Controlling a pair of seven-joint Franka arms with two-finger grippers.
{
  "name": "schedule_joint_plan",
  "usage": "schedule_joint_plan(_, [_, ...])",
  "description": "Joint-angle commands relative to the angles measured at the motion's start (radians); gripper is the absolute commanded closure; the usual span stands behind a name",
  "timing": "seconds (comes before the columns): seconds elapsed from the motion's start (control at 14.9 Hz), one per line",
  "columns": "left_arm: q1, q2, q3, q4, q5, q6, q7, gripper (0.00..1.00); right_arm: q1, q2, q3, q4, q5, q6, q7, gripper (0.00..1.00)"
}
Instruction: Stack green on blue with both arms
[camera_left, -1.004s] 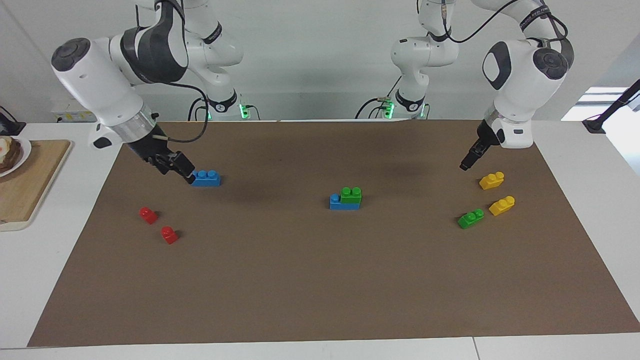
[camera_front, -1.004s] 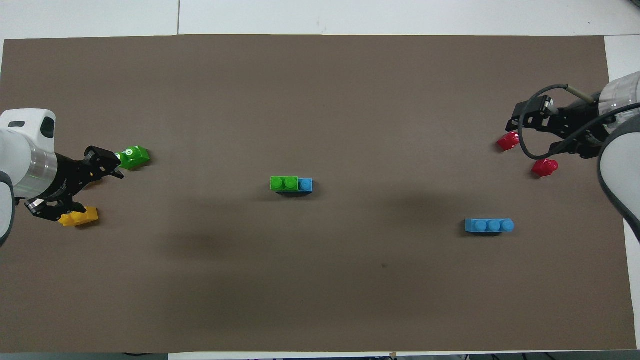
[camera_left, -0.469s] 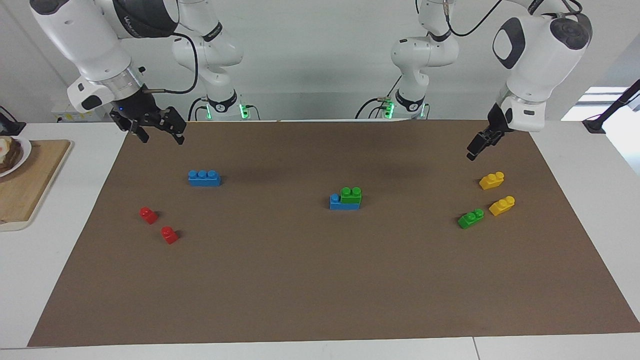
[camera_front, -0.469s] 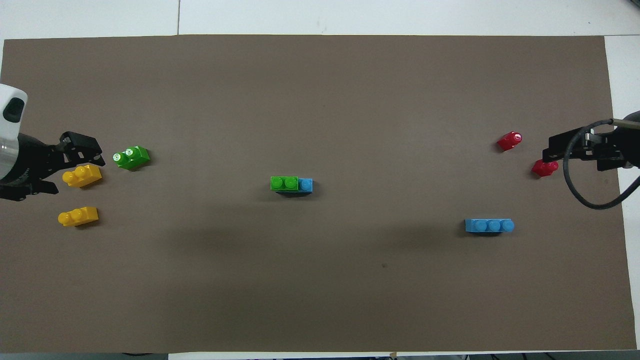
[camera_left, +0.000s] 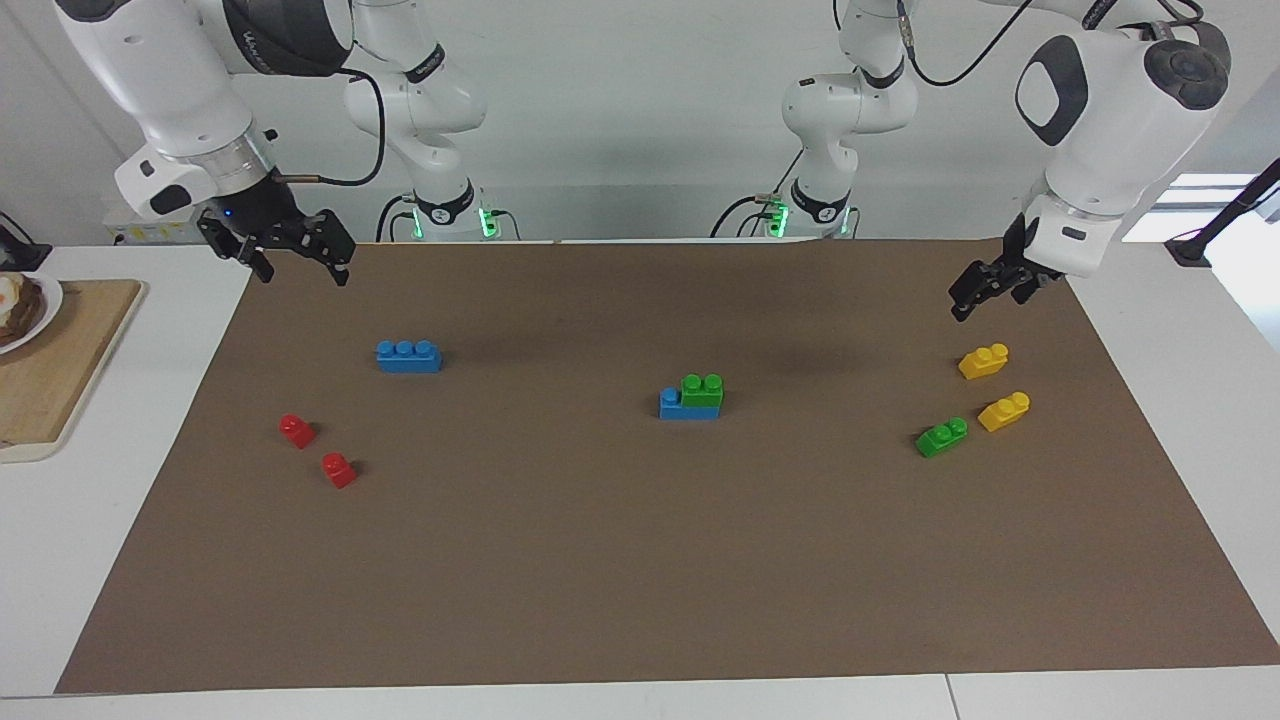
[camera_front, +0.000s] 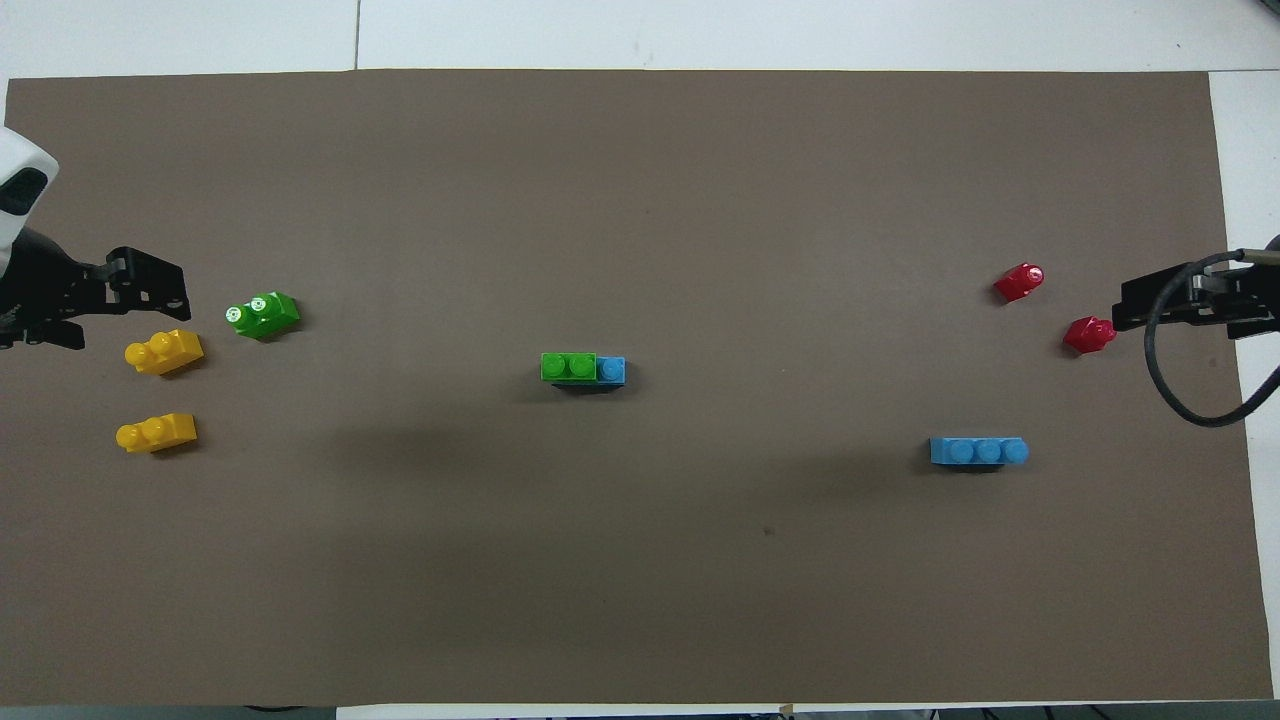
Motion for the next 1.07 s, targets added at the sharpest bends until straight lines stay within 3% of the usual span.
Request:
schedule_joint_plan(0.0, [-0.003, 0.021, -0.005, 0.060, 0.004, -0.053, 0.021, 0.00, -0.020, -0.009, 0.011, -0.006, -0.020, -0.008, -0.020, 0.00])
schedule_joint_plan(0.33, [-0.002, -0.028, -0.003, -0.009, 0.003, -0.043, 0.043, 0.00, -0.029, -0.007, 0.012, -0.006, -0.034, 0.022, -0.024, 0.00])
schedule_joint_plan(1.0, [-0.005, -0.027, -0.002, -0.009, 0.004, -0.010, 0.043, 0.00, -0.038, -0.004, 0.012, 0.001, -0.034, 0.059, -0.066, 0.00])
